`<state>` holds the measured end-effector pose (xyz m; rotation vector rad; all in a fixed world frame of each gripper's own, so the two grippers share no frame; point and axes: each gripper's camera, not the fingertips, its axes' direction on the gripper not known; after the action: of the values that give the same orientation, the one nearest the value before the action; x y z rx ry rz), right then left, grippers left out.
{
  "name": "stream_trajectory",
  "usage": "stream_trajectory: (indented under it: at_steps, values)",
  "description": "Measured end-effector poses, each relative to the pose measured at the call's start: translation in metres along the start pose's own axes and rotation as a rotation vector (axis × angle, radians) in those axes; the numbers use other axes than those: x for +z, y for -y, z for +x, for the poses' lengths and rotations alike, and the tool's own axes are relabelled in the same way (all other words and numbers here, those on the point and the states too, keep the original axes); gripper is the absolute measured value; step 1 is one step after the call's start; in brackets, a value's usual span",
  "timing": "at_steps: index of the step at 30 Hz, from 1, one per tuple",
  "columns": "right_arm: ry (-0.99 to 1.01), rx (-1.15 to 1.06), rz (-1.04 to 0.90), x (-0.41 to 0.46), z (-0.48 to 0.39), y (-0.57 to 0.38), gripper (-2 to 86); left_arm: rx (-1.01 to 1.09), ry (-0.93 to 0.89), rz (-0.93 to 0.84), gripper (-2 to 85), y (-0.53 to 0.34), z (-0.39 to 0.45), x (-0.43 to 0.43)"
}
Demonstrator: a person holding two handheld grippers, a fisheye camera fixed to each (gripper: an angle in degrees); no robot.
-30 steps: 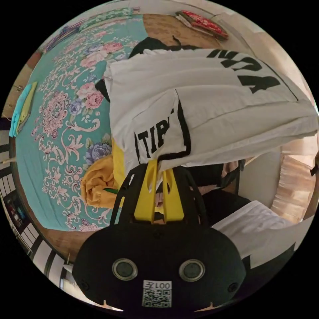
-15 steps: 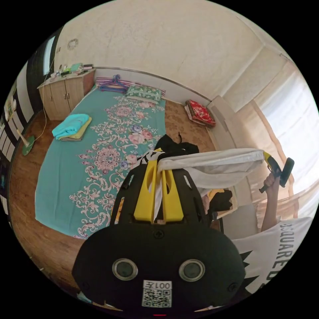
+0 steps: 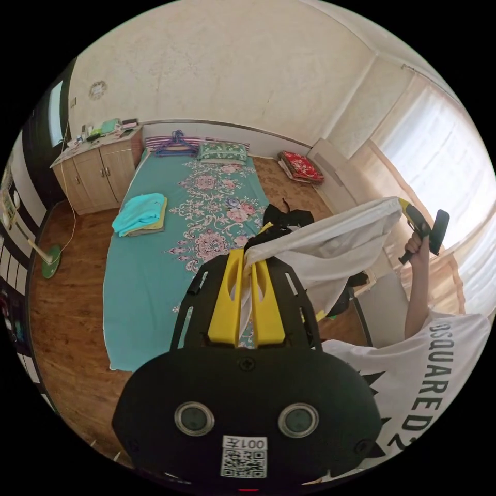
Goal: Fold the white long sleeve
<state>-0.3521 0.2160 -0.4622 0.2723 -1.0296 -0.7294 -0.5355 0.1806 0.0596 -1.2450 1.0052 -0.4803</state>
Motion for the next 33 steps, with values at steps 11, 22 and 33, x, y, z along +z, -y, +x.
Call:
stream_trajectory:
  at_steps: [11, 22, 33]
  values:
    - [0.225, 0.010, -0.061, 0.146, -0.041, -0.010, 0.2, -0.065, -0.021, -0.119, -1.5, -0.104, -0.109, -0.075]
    - [0.260, 0.079, -0.162, 0.397, 0.078, 0.046, -0.2, -0.095, 0.121, -0.165, -1.4, 0.005, -0.229, -0.122]
    - [0.158, -0.081, 0.008, 0.481, 0.066, 0.148, -0.1, 0.155, 0.290, 0.078, -1.4, 0.157, -0.292, -0.262]
